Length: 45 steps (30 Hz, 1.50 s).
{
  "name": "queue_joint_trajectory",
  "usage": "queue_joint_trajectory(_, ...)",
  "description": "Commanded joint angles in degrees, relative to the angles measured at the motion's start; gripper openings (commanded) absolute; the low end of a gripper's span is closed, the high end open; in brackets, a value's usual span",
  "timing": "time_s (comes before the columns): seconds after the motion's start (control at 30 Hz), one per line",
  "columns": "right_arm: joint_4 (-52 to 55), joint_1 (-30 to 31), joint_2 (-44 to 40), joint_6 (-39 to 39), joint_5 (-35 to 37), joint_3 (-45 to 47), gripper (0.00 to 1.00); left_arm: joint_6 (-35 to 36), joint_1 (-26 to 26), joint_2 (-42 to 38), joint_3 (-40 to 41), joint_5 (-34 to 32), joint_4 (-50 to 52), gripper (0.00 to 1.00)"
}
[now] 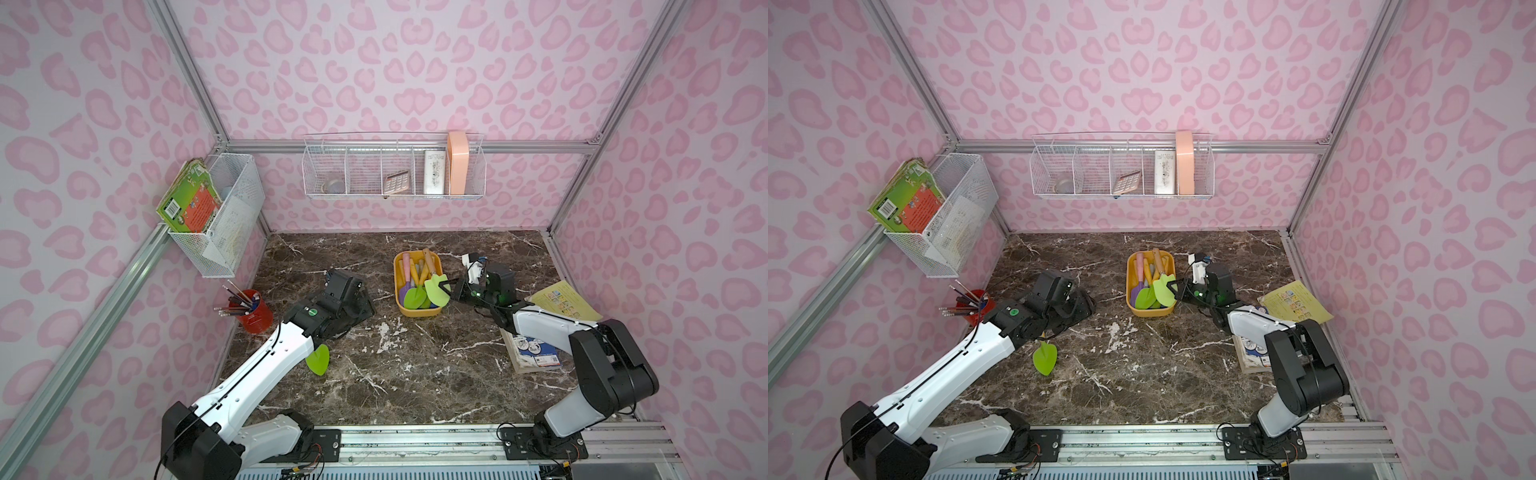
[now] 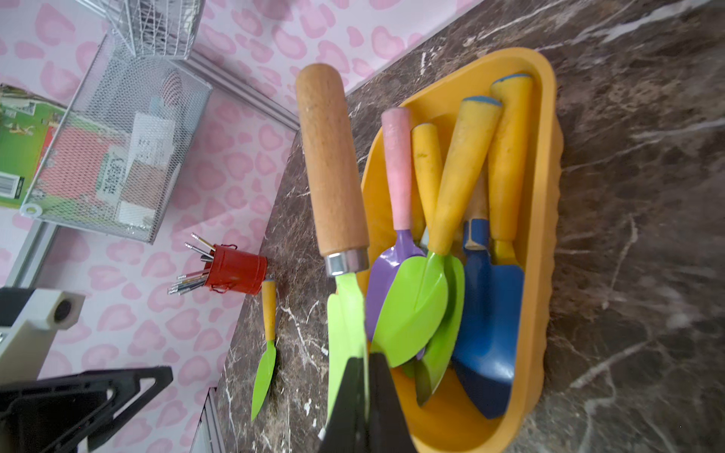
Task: Put the shovel into the storage box
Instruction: Place the shovel in the storage box.
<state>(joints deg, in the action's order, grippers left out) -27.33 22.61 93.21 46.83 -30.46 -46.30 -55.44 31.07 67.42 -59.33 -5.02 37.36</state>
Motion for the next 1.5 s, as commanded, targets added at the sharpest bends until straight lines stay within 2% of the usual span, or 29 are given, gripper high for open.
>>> queue_joint_trajectory(0.0,-3.9,1.1,2.7,3.0,2.3,-2.5,0.0,-0.6,0.0,-0.4,0.2,-1.1,1.2,0.68)
queue_joint_trajectory(0.37,-9.2,4.1,12.9,10.5,5.8,-6.1,0.0,-1.1,-0.3,-1.0,1.0,-2.6,3.2,0.68)
queue_joint_trajectory(0.63,-9.1,5.9,15.5,11.3,7.3,-7.1,0.0,-0.8,-1.3,-1.4,2.0,-2.4,3.2,0.68)
queue_joint_trajectory(0.87,-8.5,6.1,15.9,11.5,8.4,-6.9,0.15,-0.8,-1.6,-1.1,2.4,-1.8,3.0,0.68)
queue_joint_trajectory(0.97,-7.3,6.2,15.7,10.5,8.4,-7.3,0.25,-0.7,-1.8,-1.4,2.6,-1.8,3.0,0.68)
queue_joint_trajectory(1.1,-6.0,6.0,15.1,9.4,8.4,-7.2,0.31,-0.6,-2.1,-1.6,2.6,-1.9,3.0,0.68)
queue_joint_trajectory(1.27,-4.9,5.7,15.3,8.9,7.2,-7.7,0.31,-0.6,-2.2,-1.2,2.5,-1.4,2.9,0.68)
queue_joint_trajectory(1.47,-0.4,4.6,9.1,3.4,9.6,-6.5,0.32,0.7,-2.3,-1.6,1.7,-2.5,4.0,0.68)
